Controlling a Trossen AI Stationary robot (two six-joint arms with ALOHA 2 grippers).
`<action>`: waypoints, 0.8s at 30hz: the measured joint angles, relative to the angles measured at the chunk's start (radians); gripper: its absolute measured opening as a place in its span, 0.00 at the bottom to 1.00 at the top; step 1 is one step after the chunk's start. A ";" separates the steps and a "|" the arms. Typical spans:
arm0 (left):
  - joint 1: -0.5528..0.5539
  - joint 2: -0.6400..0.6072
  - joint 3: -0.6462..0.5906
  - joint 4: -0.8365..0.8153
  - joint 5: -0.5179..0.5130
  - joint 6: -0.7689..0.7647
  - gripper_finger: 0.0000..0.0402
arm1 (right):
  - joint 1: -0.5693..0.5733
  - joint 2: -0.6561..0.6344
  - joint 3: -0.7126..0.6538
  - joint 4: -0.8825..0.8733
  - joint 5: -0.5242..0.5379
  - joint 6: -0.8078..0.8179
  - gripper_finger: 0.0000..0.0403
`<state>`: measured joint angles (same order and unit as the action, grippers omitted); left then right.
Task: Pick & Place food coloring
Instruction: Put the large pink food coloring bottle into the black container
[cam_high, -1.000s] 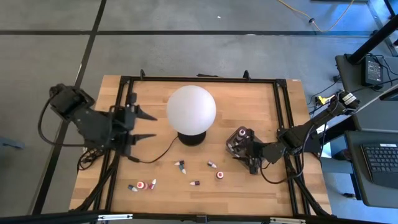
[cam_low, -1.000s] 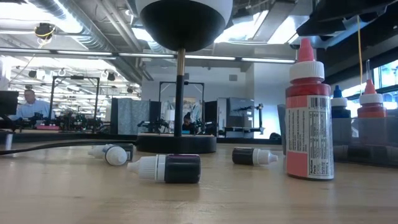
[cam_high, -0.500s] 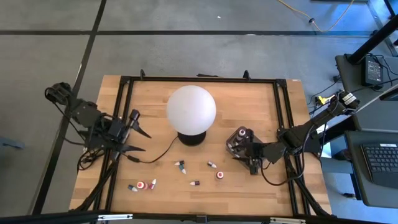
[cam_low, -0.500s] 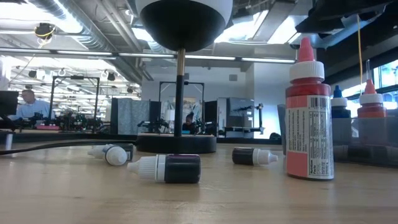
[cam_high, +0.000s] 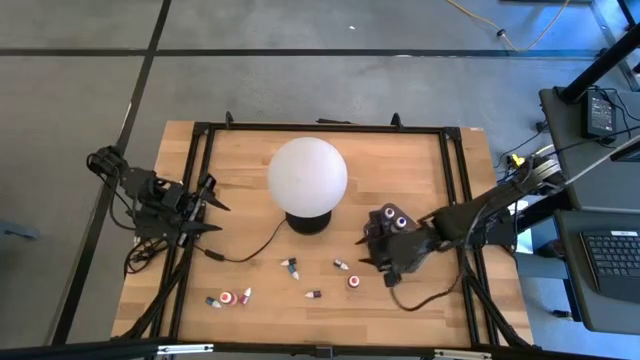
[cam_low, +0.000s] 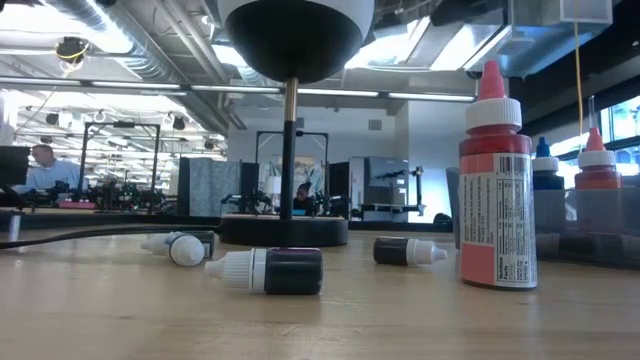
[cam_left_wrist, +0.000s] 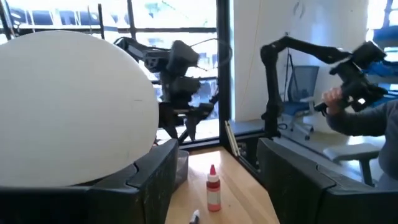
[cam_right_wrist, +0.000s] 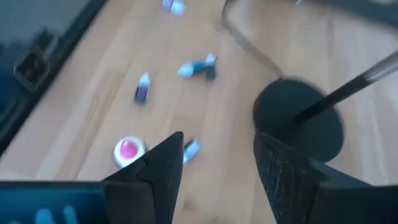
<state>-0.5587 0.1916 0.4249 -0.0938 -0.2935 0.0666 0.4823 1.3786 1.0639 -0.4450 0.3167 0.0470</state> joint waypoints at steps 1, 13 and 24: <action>0.000 -0.017 -0.014 0.006 0.000 0.000 0.54 | -0.004 0.037 0.043 -0.048 -0.014 0.001 0.49; 0.000 -0.064 -0.076 0.022 -0.008 0.000 0.54 | -0.008 0.380 0.466 -0.386 -0.241 0.076 0.49; 0.000 -0.064 -0.076 0.016 -0.009 0.000 0.54 | -0.008 0.515 0.506 -0.457 -0.294 0.142 0.49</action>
<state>-0.5587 0.1280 0.3489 -0.0776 -0.3023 0.0662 0.4747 1.8938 1.5696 -0.9015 0.0227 0.1891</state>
